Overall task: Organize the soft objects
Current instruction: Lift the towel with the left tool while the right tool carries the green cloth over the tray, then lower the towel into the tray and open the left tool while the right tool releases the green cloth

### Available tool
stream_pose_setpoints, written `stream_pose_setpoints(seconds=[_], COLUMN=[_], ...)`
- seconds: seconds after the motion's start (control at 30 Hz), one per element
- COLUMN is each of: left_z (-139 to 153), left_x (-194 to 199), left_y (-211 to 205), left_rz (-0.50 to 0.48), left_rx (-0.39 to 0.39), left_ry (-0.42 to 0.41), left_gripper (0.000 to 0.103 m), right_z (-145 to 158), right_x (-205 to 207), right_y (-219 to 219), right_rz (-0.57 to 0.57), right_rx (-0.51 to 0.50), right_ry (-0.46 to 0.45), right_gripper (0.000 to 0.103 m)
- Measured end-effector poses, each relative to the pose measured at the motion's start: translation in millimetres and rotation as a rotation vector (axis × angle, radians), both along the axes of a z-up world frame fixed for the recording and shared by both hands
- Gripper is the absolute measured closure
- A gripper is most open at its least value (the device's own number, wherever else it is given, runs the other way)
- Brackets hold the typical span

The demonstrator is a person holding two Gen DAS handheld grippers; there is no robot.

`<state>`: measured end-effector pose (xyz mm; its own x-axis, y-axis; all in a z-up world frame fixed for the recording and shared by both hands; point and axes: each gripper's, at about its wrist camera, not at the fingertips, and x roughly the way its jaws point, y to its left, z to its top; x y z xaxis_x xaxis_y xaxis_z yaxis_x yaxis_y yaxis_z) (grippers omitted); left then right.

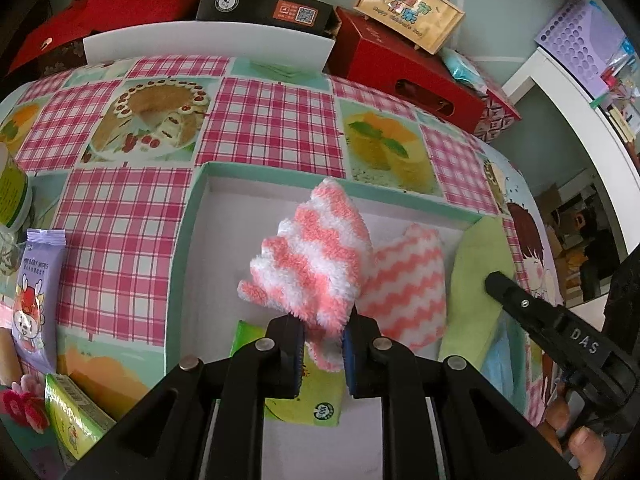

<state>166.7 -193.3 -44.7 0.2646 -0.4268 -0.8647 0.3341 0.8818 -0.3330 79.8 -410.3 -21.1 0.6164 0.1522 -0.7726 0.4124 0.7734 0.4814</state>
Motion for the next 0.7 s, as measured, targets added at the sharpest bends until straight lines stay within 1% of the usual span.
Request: stream_pose_setpoints(seconds=[0.27,0.43,0.57,0.7], left_z=[-5.9,-9.4,-8.0,-4.5], left_x=[1.5,1.3,1.7,1.5], left_y=[1.4,-0.3,-0.3,-0.7], left_rz=[0.009,0.008,0.010,0.014], left_rx=[0.033,0.049,0.052,0.057], left_ry=[0.005,0.012,0.015,0.014], left_gripper=[0.086,0.085,0.085,0.080], right_z=[-16.7,-20.5,-20.4,-18.2], right_x=[5.6,5.5,7.8,9.2], right_y=[3.9,9.5,12.1,12.5], right_rz=[0.011,0.021,0.031,0.027], right_rx=[0.010,0.005,-0.003,-0.013], right_ry=[0.063,0.098,0.107,0.111], right_gripper=[0.094,0.093,0.092,0.092])
